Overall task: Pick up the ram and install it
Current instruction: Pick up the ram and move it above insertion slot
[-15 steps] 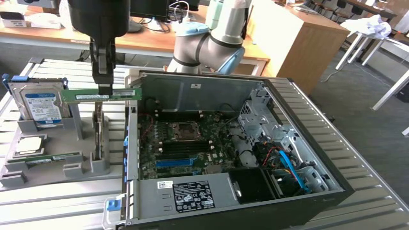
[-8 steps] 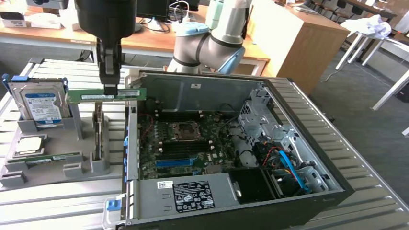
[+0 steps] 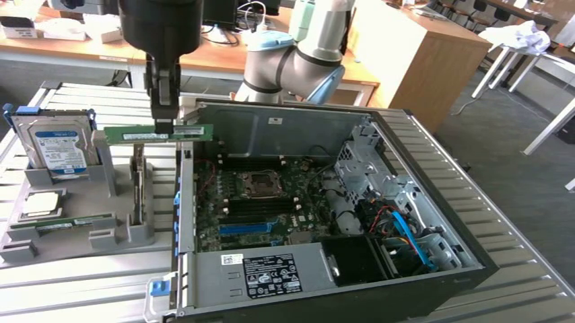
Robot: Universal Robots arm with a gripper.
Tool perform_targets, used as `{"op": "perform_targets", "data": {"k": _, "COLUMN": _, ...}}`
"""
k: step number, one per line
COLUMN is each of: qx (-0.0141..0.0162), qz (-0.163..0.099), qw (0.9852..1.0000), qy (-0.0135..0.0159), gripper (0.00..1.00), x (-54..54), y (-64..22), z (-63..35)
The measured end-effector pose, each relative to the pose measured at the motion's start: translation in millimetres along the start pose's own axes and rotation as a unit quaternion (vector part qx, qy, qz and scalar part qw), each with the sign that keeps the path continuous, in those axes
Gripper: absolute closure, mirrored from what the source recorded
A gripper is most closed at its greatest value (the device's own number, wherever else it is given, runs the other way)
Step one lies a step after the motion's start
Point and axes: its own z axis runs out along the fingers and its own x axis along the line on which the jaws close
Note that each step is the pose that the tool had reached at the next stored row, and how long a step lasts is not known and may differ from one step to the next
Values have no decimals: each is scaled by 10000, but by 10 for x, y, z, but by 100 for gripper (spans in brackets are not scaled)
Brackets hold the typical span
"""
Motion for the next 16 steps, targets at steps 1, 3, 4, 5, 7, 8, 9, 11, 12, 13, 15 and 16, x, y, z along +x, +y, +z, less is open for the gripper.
{"op": "perform_targets", "data": {"k": 1, "qx": 0, "qz": 0, "qw": 10000, "qy": 0, "gripper": 88, "x": 1, "y": -15, "z": 0}}
{"op": "perform_targets", "data": {"k": 3, "qx": 0, "qz": 0, "qw": 10000, "qy": 0, "gripper": 88, "x": 4, "y": -47, "z": -2}}
{"op": "perform_targets", "data": {"k": 4, "qx": 0, "qz": 0, "qw": 10000, "qy": 0, "gripper": 88, "x": 6, "y": -62, "z": -2}}
{"op": "perform_targets", "data": {"k": 5, "qx": 0, "qz": 0, "qw": 10000, "qy": 0, "gripper": 88, "x": 7, "y": -78, "z": -3}}
{"op": "perform_targets", "data": {"k": 7, "qx": 0, "qz": 0, "qw": 10000, "qy": 0, "gripper": 88, "x": 10, "y": -107, "z": -3}}
{"op": "perform_targets", "data": {"k": 8, "qx": 0, "qz": 0, "qw": 10000, "qy": 0, "gripper": 88, "x": 11, "y": -120, "z": -4}}
{"op": "perform_targets", "data": {"k": 9, "qx": 0, "qz": -1, "qw": 10000, "qy": 0, "gripper": 88, "x": 12, "y": -132, "z": -4}}
{"op": "perform_targets", "data": {"k": 11, "qx": 0, "qz": 0, "qw": 10000, "qy": 0, "gripper": 88, "x": 14, "y": -157, "z": -6}}
{"op": "perform_targets", "data": {"k": 12, "qx": 0, "qz": 0, "qw": 10000, "qy": 0, "gripper": 88, "x": 15, "y": -170, "z": -6}}
{"op": "perform_targets", "data": {"k": 13, "qx": 0, "qz": 0, "qw": 10000, "qy": 0, "gripper": 88, "x": 17, "y": -182, "z": -6}}
{"op": "perform_targets", "data": {"k": 15, "qx": 0, "qz": 0, "qw": 10000, "qy": 0, "gripper": 88, "x": 19, "y": -203, "z": -7}}
{"op": "perform_targets", "data": {"k": 16, "qx": 0, "qz": 0, "qw": 10000, "qy": 0, "gripper": 88, "x": 19, "y": -214, "z": -7}}
